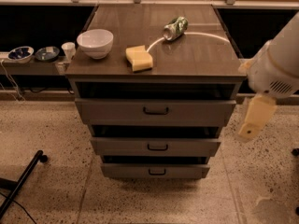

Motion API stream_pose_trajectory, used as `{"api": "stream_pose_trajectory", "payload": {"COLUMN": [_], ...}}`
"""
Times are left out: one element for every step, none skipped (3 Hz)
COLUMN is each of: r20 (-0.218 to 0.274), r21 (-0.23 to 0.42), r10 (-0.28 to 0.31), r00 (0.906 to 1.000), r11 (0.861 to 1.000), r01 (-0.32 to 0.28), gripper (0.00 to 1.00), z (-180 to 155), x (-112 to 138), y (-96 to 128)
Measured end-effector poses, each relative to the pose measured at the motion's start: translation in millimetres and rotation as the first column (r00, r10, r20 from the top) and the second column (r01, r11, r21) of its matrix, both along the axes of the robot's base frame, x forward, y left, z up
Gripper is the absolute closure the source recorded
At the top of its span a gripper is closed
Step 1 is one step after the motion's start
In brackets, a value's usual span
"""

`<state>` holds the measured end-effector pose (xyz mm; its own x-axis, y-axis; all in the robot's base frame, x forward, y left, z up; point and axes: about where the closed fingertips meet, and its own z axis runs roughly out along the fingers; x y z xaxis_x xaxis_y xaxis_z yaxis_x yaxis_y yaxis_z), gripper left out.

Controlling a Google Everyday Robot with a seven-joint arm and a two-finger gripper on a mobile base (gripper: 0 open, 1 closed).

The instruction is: Open middle drawer

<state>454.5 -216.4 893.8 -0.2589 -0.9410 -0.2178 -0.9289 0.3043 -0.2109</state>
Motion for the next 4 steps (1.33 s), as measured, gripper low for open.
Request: {"api": "stream_pose_trajectory", "payload": {"r20": [-0.025,0.014,0.015,0.043], "r21": [0.059,0.061,0.061,0.117], "r10": [0.044,0.048,0.048,0.067], "r00": [0.9987,0.9988,0.9987,0.9968], "r11": [0.997,0.997,0.997,0.991], "r01": [-0.042,-0.049,-0.049,-0.072], "gripper": [0.0,0.0,0.0,0.0], "z": [-80.9,-91.7,-91.4,-121.5], "x": [2.2,10.1,10.3,21.1], "y": [2.8,3.5,3.7,6.5]}}
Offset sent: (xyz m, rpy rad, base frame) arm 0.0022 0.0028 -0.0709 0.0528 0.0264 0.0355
